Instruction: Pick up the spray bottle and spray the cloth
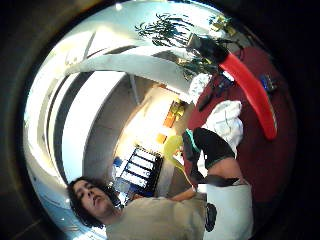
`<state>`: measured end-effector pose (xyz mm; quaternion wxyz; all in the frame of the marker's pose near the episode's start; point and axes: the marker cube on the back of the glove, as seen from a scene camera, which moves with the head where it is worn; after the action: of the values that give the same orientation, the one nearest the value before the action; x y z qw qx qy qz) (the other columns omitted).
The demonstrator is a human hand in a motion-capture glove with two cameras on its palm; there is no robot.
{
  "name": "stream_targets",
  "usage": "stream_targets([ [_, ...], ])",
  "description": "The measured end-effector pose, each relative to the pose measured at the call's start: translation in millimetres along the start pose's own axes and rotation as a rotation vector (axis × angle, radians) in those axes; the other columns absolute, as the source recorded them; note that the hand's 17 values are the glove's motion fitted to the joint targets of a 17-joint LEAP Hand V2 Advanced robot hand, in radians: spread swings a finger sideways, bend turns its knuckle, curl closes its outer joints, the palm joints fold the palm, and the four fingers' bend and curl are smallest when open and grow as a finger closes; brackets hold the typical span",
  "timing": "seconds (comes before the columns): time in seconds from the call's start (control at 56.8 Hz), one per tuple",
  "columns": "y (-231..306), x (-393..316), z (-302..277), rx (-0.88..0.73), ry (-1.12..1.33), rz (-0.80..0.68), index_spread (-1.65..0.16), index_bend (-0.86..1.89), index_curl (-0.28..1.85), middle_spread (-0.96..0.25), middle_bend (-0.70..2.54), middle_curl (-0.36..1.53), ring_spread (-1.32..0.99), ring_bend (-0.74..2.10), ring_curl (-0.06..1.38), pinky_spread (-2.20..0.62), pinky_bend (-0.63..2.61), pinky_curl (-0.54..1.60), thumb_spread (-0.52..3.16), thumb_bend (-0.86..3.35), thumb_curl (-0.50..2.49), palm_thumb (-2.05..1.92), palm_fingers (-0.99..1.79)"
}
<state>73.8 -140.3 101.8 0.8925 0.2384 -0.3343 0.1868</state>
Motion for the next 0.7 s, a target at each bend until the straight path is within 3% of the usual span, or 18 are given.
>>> stream_targets([
  [0.07,-36,6,17,0.093,-0.029,0.056,-0.28,0.1,0.24,0.07,0.19,0.32,0.01,0.42,0.35,0.22,0.45,0.35,1.06,-0.02,0.39,0.7,0.35],
  [0.176,-48,13,30,0.031,-0.104,0.005,-0.24,0.09,0.22,0.08,0.2,0.32,0.01,0.44,0.35,0.22,0.47,0.36,1.03,-0.02,0.4,0.71,0.34],
  [0.317,-73,14,49,0.236,-0.193,0.078,-0.2,0.09,0.2,0.09,0.21,0.34,0.01,0.48,0.36,0.21,0.48,0.36,0.98,-0.03,0.4,0.72,0.38],
  [0.405,-86,20,56,0.333,-0.17,0.04,-0.18,0.08,0.19,0.09,0.2,0.34,0.0,0.53,0.37,0.19,0.51,0.36,0.95,-0.03,0.39,0.71,0.44],
  [0.476,-87,22,60,0.318,-0.15,0.019,-0.18,0.08,0.18,0.08,0.18,0.34,-0.01,0.55,0.37,0.17,0.56,0.37,0.95,-0.03,0.39,0.71,0.47],
  [0.617,-107,31,70,0.29,-0.176,0.121,-0.17,0.08,0.17,0.07,0.19,0.34,-0.03,0.59,0.39,0.12,0.58,0.38,0.93,-0.03,0.39,0.7,0.5],
  [0.705,-105,36,73,0.121,-0.207,0.128,-0.16,0.08,0.16,0.07,0.18,0.34,-0.04,0.64,0.39,0.09,0.57,0.38,0.93,-0.03,0.39,0.69,0.52],
])
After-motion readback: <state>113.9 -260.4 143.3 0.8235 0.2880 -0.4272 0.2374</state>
